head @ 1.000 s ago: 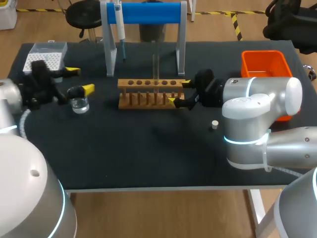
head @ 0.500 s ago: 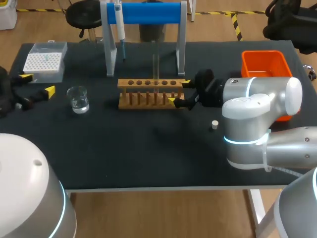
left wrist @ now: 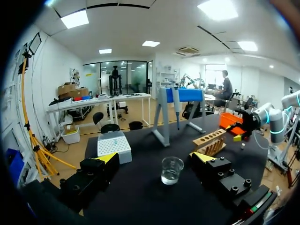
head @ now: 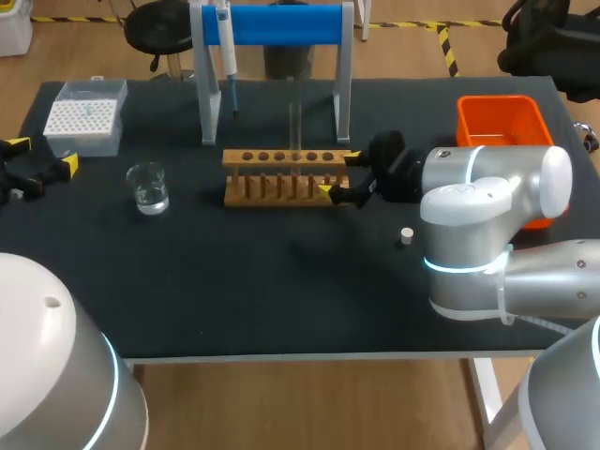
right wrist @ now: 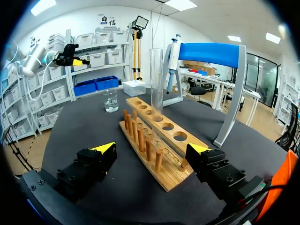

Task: Invert the test tube, pick up the pipette, mount the tip to pipette, aspirate from beaker and dispense into the tube, eject the tip, return the pipette, and cap with the stopper.

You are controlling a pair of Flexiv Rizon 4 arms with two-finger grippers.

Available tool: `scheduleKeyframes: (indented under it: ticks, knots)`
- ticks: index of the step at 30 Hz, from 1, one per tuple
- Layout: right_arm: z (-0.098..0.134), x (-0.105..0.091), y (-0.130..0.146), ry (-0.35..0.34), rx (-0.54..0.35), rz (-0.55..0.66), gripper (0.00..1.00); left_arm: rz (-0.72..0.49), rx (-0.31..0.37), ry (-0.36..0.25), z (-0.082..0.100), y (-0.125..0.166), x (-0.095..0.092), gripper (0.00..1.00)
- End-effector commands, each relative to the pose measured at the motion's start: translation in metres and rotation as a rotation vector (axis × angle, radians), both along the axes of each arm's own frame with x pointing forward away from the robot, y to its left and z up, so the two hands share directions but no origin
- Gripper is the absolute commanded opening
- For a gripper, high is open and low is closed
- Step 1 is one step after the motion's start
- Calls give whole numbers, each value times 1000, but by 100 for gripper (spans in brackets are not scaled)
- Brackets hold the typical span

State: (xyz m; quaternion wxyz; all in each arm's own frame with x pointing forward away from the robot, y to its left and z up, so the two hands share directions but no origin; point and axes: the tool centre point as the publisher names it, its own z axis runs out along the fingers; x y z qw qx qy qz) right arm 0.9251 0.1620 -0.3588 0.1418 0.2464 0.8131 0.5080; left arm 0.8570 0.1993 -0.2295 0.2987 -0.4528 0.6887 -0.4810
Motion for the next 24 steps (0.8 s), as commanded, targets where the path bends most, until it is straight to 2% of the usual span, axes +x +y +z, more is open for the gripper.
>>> scheduleKeyframes:
  ticks: [1,12,16,20,24]
  knots:
    - [-1,0,0,-1,1,0,100,167,57,-16,-14,-4,40,100]
    - [-1,0,0,-1,1,0,100,238,73,1,-40,8,101,100]
    - [-1,0,0,-1,1,0,100,258,91,29,-52,12,119,100]
    - [-1,0,0,-1,1,0,100,284,75,25,-59,15,134,100]
    - [-1,0,0,-1,1,0,100,302,84,46,-68,17,148,100]
